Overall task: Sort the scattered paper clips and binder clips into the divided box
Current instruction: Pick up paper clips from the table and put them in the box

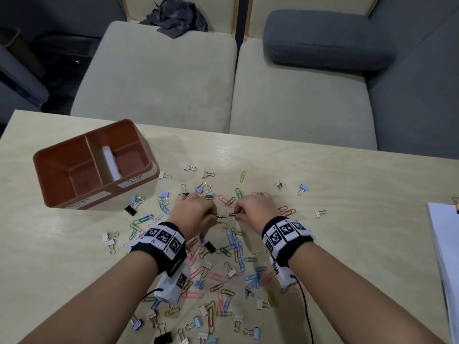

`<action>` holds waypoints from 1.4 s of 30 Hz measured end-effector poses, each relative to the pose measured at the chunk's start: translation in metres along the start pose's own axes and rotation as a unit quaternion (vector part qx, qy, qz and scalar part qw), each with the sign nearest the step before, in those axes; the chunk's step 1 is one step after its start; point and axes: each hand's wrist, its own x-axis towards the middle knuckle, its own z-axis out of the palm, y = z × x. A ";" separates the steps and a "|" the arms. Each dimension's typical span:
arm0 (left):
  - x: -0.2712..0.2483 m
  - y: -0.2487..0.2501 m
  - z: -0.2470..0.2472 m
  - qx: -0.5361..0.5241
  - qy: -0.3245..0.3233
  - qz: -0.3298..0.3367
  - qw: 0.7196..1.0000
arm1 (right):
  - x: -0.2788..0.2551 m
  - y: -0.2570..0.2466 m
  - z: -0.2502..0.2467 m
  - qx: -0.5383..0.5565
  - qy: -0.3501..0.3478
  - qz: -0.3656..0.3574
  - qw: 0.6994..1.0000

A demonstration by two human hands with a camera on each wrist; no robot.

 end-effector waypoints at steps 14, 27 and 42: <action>0.003 0.033 0.018 0.003 -0.015 -0.055 0.998 | -0.023 0.012 0.008 0.071 0.046 0.073 0.994; 0.011 0.037 0.005 0.076 -0.080 -0.046 0.993 | -0.045 0.011 0.020 0.157 -0.001 0.030 0.987; -0.006 0.027 0.007 0.124 -0.019 -0.027 0.992 | -0.039 -0.002 0.030 0.000 -0.005 0.012 1.000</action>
